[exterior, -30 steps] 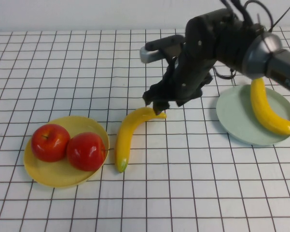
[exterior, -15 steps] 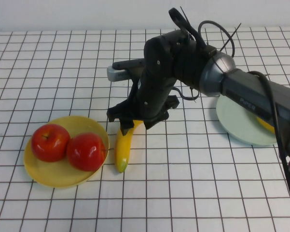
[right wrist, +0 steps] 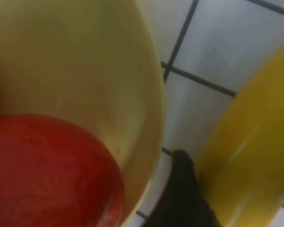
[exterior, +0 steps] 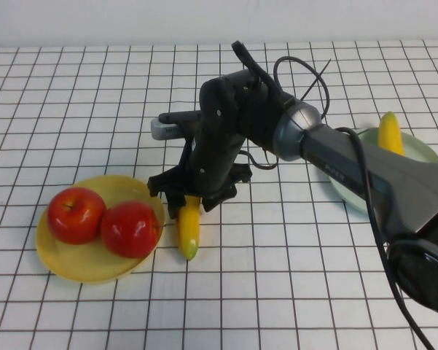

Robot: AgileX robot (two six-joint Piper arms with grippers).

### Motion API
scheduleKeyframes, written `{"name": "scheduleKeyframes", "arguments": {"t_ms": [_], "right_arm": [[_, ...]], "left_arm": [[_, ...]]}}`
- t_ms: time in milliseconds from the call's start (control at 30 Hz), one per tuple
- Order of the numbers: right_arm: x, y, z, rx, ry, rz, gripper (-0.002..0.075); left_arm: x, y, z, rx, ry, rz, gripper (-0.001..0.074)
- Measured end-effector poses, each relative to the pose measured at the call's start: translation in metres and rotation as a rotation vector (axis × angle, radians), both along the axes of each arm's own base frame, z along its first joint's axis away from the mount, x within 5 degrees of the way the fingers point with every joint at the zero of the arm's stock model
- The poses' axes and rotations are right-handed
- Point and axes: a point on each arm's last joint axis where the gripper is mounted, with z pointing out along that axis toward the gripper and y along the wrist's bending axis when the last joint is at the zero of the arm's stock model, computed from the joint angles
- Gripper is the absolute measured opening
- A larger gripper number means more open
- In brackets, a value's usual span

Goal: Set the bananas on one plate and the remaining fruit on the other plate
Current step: Put another type of fruit in the right plate

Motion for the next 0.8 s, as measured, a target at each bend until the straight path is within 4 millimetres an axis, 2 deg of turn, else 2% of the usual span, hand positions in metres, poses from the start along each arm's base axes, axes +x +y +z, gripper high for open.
{"name": "scheduleKeyframes", "arguments": {"t_ms": [167,300,400,533,633,733,800], "right_arm": [[0.001,0.001,-0.006,-0.010,0.016,0.000,0.0426],[0.000,-0.002,-0.004,-0.042,0.028,0.009,0.0305],[0.003,-0.005,0.003,-0.077,-0.015,0.014,0.0311],[0.007,-0.015,0.024,-0.084,-0.070,0.005,0.0311],[0.009,-0.030,0.056,-0.090,-0.151,-0.003,0.0311],[0.001,-0.050,0.089,-0.112,-0.222,-0.019,0.0311],[-0.004,-0.064,0.100,-0.137,-0.238,-0.032,0.0311]], "left_arm": [[0.000,0.000,0.000,0.000,0.000,0.000,-0.0004],[0.000,0.000,0.000,0.000,0.000,0.000,-0.0004],[0.000,0.000,0.000,0.000,0.000,0.000,-0.0004],[0.000,0.000,0.000,0.000,0.000,0.000,-0.0004],[0.000,0.000,0.000,0.000,0.000,0.000,-0.0004],[0.000,0.000,0.000,0.000,0.000,0.000,-0.0004],[0.000,0.000,0.000,0.000,0.000,0.000,-0.0004]]}}
